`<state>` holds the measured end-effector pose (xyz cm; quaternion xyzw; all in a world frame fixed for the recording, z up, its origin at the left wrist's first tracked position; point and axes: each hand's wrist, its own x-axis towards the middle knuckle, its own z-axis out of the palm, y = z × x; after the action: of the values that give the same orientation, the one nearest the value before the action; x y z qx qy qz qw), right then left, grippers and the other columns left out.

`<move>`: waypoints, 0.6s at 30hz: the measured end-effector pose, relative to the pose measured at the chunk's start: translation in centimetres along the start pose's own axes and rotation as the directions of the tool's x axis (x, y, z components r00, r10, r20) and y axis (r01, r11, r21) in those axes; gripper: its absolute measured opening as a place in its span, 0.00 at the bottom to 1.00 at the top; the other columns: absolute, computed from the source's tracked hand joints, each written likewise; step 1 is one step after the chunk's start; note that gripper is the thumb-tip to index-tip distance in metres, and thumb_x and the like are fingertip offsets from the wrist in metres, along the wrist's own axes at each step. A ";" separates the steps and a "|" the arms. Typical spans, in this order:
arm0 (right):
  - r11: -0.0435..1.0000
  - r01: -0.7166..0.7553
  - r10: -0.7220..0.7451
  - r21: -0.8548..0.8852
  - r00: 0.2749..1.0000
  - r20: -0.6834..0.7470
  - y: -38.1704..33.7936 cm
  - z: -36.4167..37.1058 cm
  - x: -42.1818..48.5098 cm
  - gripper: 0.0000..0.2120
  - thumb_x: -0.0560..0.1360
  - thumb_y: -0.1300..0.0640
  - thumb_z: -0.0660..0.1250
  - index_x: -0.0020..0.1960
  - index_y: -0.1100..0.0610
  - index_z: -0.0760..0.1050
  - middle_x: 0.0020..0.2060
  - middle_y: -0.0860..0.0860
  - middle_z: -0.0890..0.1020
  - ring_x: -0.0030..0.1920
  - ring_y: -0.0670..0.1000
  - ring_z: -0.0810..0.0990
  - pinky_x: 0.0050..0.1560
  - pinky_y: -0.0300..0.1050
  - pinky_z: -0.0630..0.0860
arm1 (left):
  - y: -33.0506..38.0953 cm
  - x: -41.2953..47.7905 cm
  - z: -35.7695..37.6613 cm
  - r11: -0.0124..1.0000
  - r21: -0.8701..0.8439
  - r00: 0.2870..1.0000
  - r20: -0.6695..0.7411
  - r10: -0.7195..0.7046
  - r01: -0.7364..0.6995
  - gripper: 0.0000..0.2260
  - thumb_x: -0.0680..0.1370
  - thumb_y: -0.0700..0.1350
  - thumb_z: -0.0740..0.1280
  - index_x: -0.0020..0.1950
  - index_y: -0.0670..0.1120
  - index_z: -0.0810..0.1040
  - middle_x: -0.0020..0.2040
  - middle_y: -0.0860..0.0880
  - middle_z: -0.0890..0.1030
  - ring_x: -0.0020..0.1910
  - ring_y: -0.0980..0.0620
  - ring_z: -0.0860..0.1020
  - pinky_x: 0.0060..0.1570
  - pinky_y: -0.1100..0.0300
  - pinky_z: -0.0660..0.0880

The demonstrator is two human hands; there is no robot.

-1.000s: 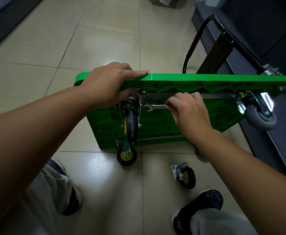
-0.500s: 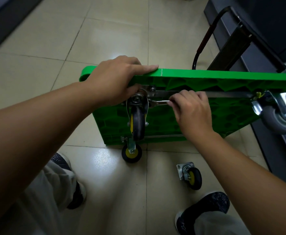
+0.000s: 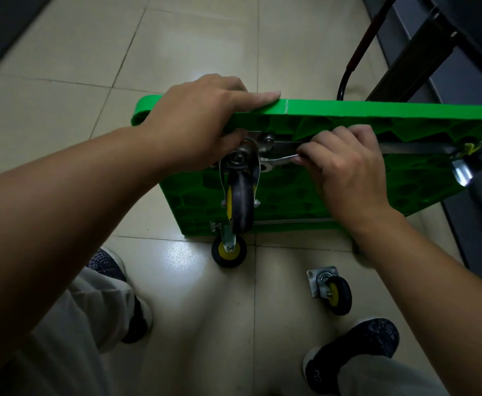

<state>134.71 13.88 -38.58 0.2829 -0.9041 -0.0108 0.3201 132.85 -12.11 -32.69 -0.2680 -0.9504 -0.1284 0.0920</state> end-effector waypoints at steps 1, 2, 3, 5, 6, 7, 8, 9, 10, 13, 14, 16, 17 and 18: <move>1.000 0.019 -0.019 0.000 1.000 0.001 0.2 -0.2 0.2 0.15 0.84 0.49 0.63 0.48 0.57 0.82 0.42 0.54 0.83 0.41 0.58 0.78 0.51 0.52 0.68 | 0.0 0.0 0.0 1.000 0.001 1.000 0.000 0.002 -0.002 0.29 0.81 0.48 0.66 0.80 0.63 0.60 0.64 0.49 0.77 0.60 0.46 0.73 0.46 0.52 0.69; 1.000 0.031 -0.031 -0.001 1.000 0.005 0.2 -0.2 0.3 0.15 0.84 0.49 0.63 0.48 0.57 0.82 0.42 0.54 0.83 0.41 0.58 0.78 0.51 0.52 0.67 | -0.1 0.0 0.0 1.000 0.002 1.000 -0.001 0.004 -0.004 0.29 0.81 0.48 0.66 0.80 0.63 0.60 0.64 0.49 0.77 0.60 0.46 0.73 0.46 0.52 0.69; 0.999 0.034 -0.034 -0.003 0.999 0.008 0.2 -0.2 0.3 0.15 0.84 0.49 0.63 0.48 0.57 0.82 0.42 0.54 0.83 0.41 0.58 0.78 0.51 0.52 0.67 | -0.1 0.0 0.0 1.000 0.004 1.000 -0.001 0.004 -0.004 0.29 0.81 0.48 0.66 0.80 0.63 0.60 0.64 0.49 0.77 0.60 0.46 0.73 0.46 0.52 0.69; 1.000 0.017 -0.017 -0.002 1.000 0.001 0.2 0.0 0.2 0.15 0.84 0.49 0.63 0.48 0.57 0.82 0.42 0.54 0.83 0.41 0.58 0.78 0.50 0.52 0.67 | -0.1 0.0 -0.1 1.000 0.001 1.000 -0.001 0.002 -0.002 0.29 0.81 0.48 0.66 0.80 0.63 0.61 0.64 0.49 0.77 0.60 0.46 0.74 0.46 0.52 0.69; 1.000 -0.004 0.004 0.008 1.000 0.001 0.1 0.2 0.1 0.15 0.84 0.49 0.63 0.48 0.57 0.82 0.42 0.54 0.83 0.41 0.58 0.78 0.50 0.52 0.68 | -0.1 0.0 -0.1 1.000 -0.002 1.000 -0.004 -0.001 0.001 0.29 0.81 0.48 0.66 0.79 0.63 0.61 0.64 0.49 0.77 0.60 0.46 0.74 0.46 0.52 0.69; 0.999 -0.032 0.031 0.022 0.999 0.006 0.1 0.4 -0.2 0.14 0.84 0.49 0.64 0.48 0.57 0.81 0.42 0.54 0.82 0.41 0.58 0.78 0.49 0.52 0.68 | -0.1 0.0 -0.1 1.000 -0.002 1.000 -0.006 -0.002 0.002 0.29 0.81 0.48 0.66 0.79 0.63 0.61 0.65 0.49 0.77 0.60 0.46 0.74 0.46 0.52 0.68; 0.997 -0.065 0.064 0.037 0.998 0.016 -0.1 0.7 -0.7 0.13 0.83 0.50 0.65 0.48 0.57 0.81 0.42 0.54 0.82 0.41 0.58 0.78 0.48 0.52 0.68 | -0.1 0.0 -0.1 1.000 0.000 1.000 -0.008 -0.001 0.001 0.29 0.81 0.48 0.66 0.79 0.63 0.61 0.65 0.49 0.76 0.60 0.46 0.73 0.46 0.53 0.68; 0.993 -0.107 0.105 0.058 0.994 0.030 -0.4 1.1 -1.2 0.11 0.82 0.51 0.66 0.48 0.57 0.81 0.41 0.54 0.83 0.41 0.58 0.79 0.47 0.51 0.67 | -0.1 0.0 -0.1 1.000 0.001 1.000 -0.011 -0.001 0.001 0.29 0.81 0.48 0.66 0.79 0.63 0.61 0.65 0.49 0.76 0.61 0.46 0.73 0.46 0.53 0.67; 0.982 -0.168 0.164 0.089 0.985 0.049 -0.8 1.4 -1.9 0.10 0.82 0.51 0.67 0.48 0.57 0.82 0.41 0.54 0.83 0.40 0.57 0.79 0.45 0.49 0.67 | 0.0 0.0 -0.1 1.000 0.001 1.000 -0.013 -0.003 0.003 0.29 0.81 0.48 0.66 0.79 0.63 0.61 0.65 0.50 0.76 0.61 0.46 0.73 0.46 0.53 0.67; 0.858 -0.447 0.431 0.252 0.895 0.119 -3.0 3.0 -3.8 0.09 0.79 0.51 0.71 0.47 0.57 0.83 0.41 0.52 0.83 0.39 0.54 0.79 0.41 0.44 0.66 | 0.0 0.0 0.0 1.000 0.001 1.000 -0.012 -0.008 0.008 0.29 0.81 0.48 0.66 0.79 0.63 0.60 0.66 0.50 0.76 0.61 0.47 0.73 0.46 0.53 0.66; 0.765 -0.553 0.528 0.329 0.832 0.171 -4.0 3.7 -4.3 0.09 0.78 0.51 0.71 0.48 0.56 0.83 0.41 0.51 0.83 0.39 0.53 0.79 0.40 0.44 0.70 | 0.0 0.0 0.0 1.000 0.002 1.000 -0.012 -0.006 0.006 0.29 0.81 0.48 0.66 0.79 0.63 0.60 0.66 0.50 0.76 0.61 0.47 0.73 0.46 0.53 0.66; 0.501 -0.710 0.668 0.495 0.681 0.300 -6.3 4.8 -4.7 0.07 0.79 0.51 0.70 0.49 0.55 0.83 0.41 0.48 0.83 0.41 0.50 0.81 0.40 0.47 0.78 | 0.0 0.1 -0.1 1.000 0.004 1.000 -0.011 -0.007 0.007 0.29 0.81 0.48 0.66 0.80 0.63 0.60 0.66 0.50 0.76 0.61 0.47 0.73 0.46 0.53 0.67; 0.346 -0.750 0.710 0.563 0.602 0.365 -7.6 5.0 -4.6 0.05 0.79 0.53 0.70 0.49 0.54 0.83 0.40 0.46 0.83 0.41 0.47 0.82 0.40 0.42 0.78 | 0.0 0.1 -0.1 1.000 0.006 1.000 -0.009 -0.008 0.008 0.29 0.81 0.48 0.66 0.80 0.63 0.60 0.66 0.50 0.76 0.61 0.47 0.73 0.46 0.53 0.67; 0.183 -0.766 0.733 0.616 0.524 0.434 -9.0 5.3 -4.5 0.04 0.80 0.55 0.70 0.49 0.53 0.83 0.39 0.44 0.83 0.40 0.43 0.82 0.39 0.35 0.77 | -0.1 0.1 -0.1 1.000 0.010 1.000 -0.007 -0.006 0.006 0.29 0.81 0.48 0.66 0.80 0.63 0.60 0.66 0.49 0.76 0.61 0.47 0.73 0.46 0.53 0.67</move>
<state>138.99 7.78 -47.16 -0.0911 -0.8439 0.5158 0.1163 132.78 -12.15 -32.60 -0.2640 -0.9515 -0.1248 0.0963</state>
